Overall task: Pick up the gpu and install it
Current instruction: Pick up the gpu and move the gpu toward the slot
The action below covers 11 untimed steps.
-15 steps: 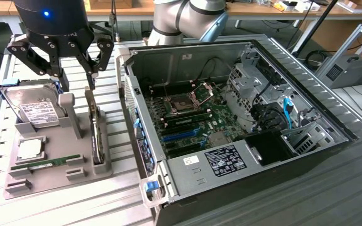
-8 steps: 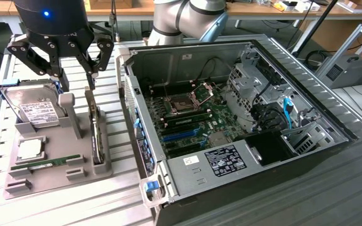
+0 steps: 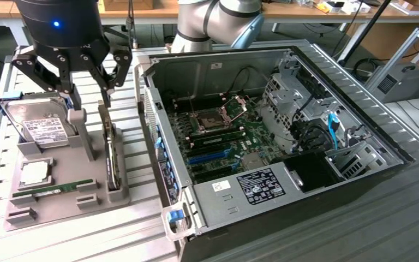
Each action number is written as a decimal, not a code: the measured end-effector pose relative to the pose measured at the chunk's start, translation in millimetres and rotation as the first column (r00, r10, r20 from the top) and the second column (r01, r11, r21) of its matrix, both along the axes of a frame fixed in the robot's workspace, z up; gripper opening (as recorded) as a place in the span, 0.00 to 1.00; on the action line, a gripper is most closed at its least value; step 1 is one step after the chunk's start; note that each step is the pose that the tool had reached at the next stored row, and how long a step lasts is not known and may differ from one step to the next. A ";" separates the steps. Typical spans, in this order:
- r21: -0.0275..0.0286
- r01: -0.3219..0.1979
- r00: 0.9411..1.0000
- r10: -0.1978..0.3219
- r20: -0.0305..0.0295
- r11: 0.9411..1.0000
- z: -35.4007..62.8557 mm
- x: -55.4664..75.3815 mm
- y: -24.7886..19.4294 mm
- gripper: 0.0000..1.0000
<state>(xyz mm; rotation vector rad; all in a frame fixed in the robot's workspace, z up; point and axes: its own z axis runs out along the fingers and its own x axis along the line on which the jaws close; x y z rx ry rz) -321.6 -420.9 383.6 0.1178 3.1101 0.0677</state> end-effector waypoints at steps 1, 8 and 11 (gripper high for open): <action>0.000 0.000 1.000 0.000 0.000 1.000 -0.9 0.0 0.0 0.48; 0.000 0.000 1.000 0.000 0.000 1.000 -13.7 0.0 0.0 0.48; 0.000 0.000 1.000 0.000 0.000 1.000 -18.0 0.0 0.0 0.48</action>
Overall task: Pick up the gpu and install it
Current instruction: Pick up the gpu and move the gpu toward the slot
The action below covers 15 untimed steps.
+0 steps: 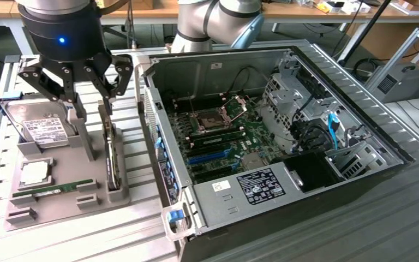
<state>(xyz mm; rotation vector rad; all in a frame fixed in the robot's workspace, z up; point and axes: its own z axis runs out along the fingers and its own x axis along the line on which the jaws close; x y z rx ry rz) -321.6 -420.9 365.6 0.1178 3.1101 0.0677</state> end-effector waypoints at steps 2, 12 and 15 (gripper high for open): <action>0.000 0.000 1.000 0.000 0.000 1.000 -3.9 0.0 0.0 0.48; 0.000 0.000 1.000 0.000 0.000 1.000 -25.1 0.0 0.0 0.48; 0.000 0.000 1.000 0.000 0.000 1.000 -26.4 0.0 0.0 0.48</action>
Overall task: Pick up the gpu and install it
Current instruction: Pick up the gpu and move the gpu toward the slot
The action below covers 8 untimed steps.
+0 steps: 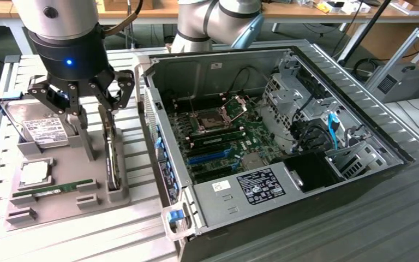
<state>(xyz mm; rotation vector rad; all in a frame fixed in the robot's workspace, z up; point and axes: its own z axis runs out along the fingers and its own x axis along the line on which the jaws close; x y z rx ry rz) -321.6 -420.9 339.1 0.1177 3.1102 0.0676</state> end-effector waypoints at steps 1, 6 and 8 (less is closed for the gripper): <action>0.000 0.000 1.000 0.000 0.000 1.000 0.0 0.0 0.0 0.48; 0.000 0.000 1.000 0.000 0.000 1.000 -0.1 0.0 0.0 0.48; 0.000 0.000 1.000 0.000 0.000 1.000 -0.8 0.0 0.0 0.48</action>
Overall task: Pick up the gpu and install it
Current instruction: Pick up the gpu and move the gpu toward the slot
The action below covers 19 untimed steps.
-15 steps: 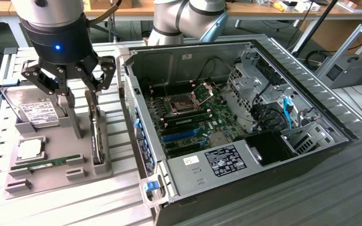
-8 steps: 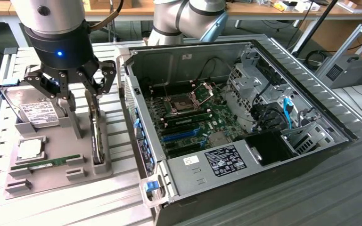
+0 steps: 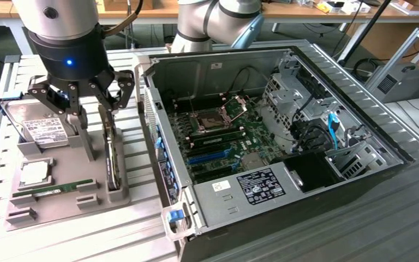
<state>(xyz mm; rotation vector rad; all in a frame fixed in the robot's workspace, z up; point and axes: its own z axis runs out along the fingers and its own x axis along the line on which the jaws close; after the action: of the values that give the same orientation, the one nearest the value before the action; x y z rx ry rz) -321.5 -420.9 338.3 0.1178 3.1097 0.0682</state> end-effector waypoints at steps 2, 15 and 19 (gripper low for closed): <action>0.000 0.000 1.000 0.000 0.000 1.000 -2.1 0.0 0.0 0.48; 0.000 0.000 1.000 0.000 0.000 1.000 -26.2 0.0 0.0 0.48; 0.000 0.000 1.000 0.000 0.000 1.000 -26.8 0.0 0.0 0.48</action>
<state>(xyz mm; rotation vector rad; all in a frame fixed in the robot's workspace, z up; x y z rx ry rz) -321.6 -420.9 311.5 0.1177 3.1102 0.0676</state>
